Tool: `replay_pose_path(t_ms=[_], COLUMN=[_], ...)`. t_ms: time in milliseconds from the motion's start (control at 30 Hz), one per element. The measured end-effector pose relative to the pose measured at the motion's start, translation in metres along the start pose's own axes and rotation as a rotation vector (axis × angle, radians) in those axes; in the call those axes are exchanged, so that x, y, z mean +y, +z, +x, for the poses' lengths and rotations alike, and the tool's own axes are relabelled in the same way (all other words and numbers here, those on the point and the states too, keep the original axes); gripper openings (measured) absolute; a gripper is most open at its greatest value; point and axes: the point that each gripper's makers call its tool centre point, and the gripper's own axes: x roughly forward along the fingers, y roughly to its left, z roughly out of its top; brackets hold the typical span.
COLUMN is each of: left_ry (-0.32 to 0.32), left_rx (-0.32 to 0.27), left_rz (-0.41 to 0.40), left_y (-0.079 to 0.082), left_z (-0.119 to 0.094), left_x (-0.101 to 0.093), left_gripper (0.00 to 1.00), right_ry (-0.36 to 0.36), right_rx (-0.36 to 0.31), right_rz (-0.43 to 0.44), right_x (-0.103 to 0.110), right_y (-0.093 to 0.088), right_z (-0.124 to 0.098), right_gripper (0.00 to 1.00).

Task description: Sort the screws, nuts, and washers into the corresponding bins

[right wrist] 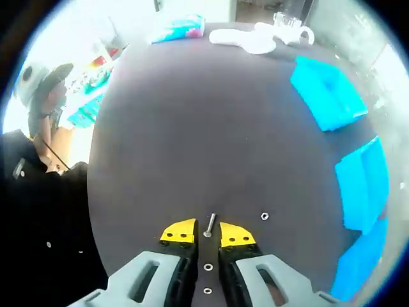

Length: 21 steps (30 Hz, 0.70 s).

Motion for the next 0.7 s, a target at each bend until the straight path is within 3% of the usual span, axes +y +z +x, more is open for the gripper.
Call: replay_pose_path(t_ms=[167, 500, 700], left_ry=[0.003, 0.006, 0.009], left_rx=[0.001, 0.0, -0.004], left_rz=[-0.001, -0.002, 0.001], left_y=[0.0, 0.0, 0.002], left_z=[-0.001, -0.001, -0.002], left_x=[0.001, 0.001, 0.002], left_gripper=[0.5, 0.5, 0.5], right_ry=[-0.007, 0.012, 0.018], right_rx=[0.019, 0.015, -0.033], right_rz=[0.003, 0.012, 0.039], right_x=[-0.003, 0.001, 0.002], right_y=[-0.003, -0.006, -0.009], right_z=[0.004, 0.001, -0.012], right_gripper=[0.01, 0.0, 0.0])
